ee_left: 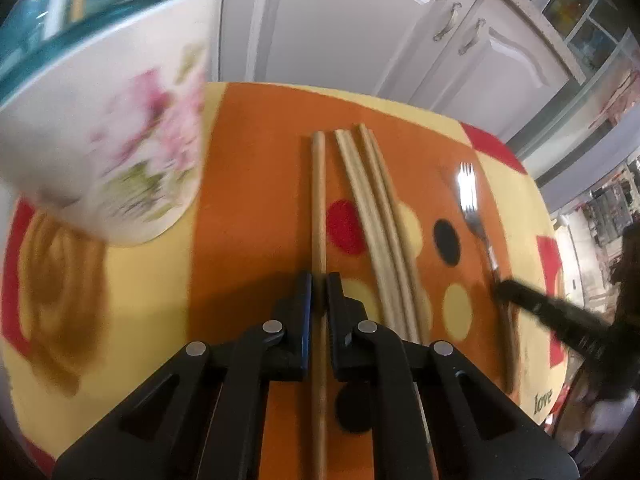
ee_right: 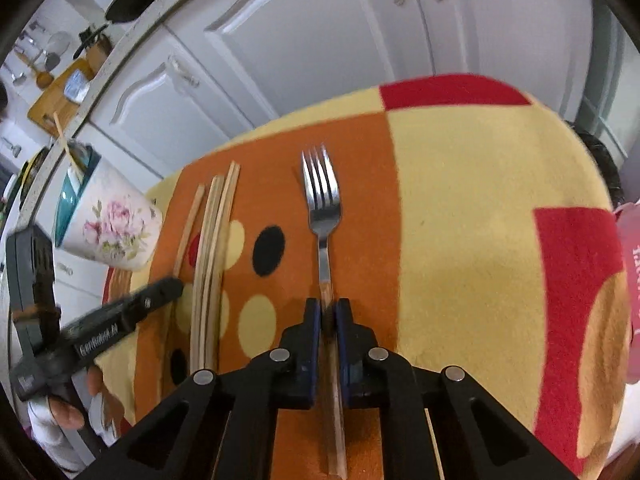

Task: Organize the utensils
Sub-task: 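Grasp one wooden chopstick with the left tool while the right grasps another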

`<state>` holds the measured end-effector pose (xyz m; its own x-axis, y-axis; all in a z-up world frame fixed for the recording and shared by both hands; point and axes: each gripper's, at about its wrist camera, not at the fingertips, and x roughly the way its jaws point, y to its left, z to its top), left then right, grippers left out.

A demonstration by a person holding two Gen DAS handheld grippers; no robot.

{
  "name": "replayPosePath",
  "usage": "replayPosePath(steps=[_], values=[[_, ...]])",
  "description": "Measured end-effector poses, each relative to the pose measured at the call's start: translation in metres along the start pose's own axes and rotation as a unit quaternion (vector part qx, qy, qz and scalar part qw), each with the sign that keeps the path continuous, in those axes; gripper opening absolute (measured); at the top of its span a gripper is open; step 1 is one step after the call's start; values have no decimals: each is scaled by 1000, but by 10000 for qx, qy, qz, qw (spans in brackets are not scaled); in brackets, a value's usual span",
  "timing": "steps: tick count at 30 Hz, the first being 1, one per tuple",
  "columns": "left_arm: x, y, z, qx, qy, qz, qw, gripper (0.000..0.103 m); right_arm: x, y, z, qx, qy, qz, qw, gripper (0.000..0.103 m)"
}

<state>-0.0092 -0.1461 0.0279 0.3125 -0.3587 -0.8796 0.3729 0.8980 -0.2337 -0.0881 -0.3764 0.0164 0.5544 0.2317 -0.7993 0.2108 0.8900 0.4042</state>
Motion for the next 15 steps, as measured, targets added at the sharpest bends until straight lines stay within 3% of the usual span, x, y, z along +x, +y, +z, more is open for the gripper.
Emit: replayPosePath(steps=[3,8,15], values=[[-10,8,-14,30,60,26,10000,6,-3,24,8,-305,-28,332,9990,9],[-19,16,-29,-63,52,52,10000,6,28,65,15,-740,227,426,9961,10],[-20,19,-32,-69,44,25,10000,6,61,70,20,-694,493,377,9957,10]])
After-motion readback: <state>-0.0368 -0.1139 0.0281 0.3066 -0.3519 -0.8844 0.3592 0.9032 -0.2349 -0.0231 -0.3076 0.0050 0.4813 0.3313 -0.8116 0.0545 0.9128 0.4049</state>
